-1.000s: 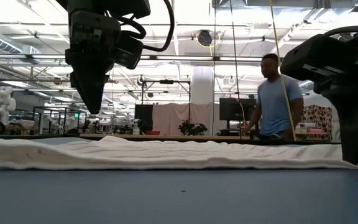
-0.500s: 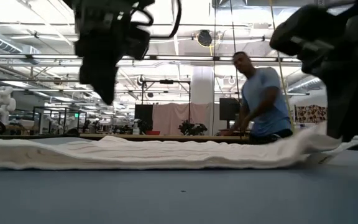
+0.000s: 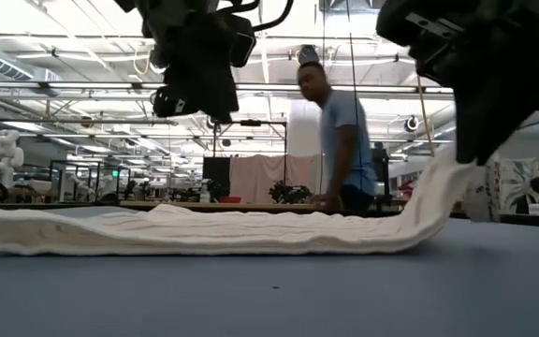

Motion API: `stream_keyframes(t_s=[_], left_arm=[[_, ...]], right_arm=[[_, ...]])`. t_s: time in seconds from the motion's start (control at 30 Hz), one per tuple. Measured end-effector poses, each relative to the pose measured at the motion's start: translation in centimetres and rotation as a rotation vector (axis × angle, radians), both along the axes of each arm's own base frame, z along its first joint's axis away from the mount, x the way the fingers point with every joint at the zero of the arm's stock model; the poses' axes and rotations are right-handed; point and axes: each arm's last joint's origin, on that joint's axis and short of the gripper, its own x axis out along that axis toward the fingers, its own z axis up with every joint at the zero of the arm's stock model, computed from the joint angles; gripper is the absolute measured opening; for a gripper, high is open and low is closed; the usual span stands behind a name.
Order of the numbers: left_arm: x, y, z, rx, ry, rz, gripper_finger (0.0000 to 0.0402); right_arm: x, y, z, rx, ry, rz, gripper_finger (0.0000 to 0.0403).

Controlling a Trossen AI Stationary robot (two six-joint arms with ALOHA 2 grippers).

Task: Roll towel
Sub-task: Fold the white towel

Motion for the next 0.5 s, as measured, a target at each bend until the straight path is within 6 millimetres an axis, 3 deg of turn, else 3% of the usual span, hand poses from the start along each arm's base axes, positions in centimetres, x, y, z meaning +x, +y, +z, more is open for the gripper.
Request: stream_keyframes(t_s=[0.17,0.33,0.5], left_arm=[[0.5,3.5,2.1,-0.007,-0.007,-0.021,0.0088],[1.0,8.7,5.1,0.132,-0.116,-0.037,0.0088],[-0.3,14.7,4.1,0.291,-0.068,-0.021,0.0088]], right_arm=[[0.4,0.0,0.5,0.000,-0.018,0.046,0.0006],[0.3,0.1,0.5,0.008,-0.013,0.046,0.0006],[0.3,0.2,0.5,0.027,-0.004,0.048,0.0006]])
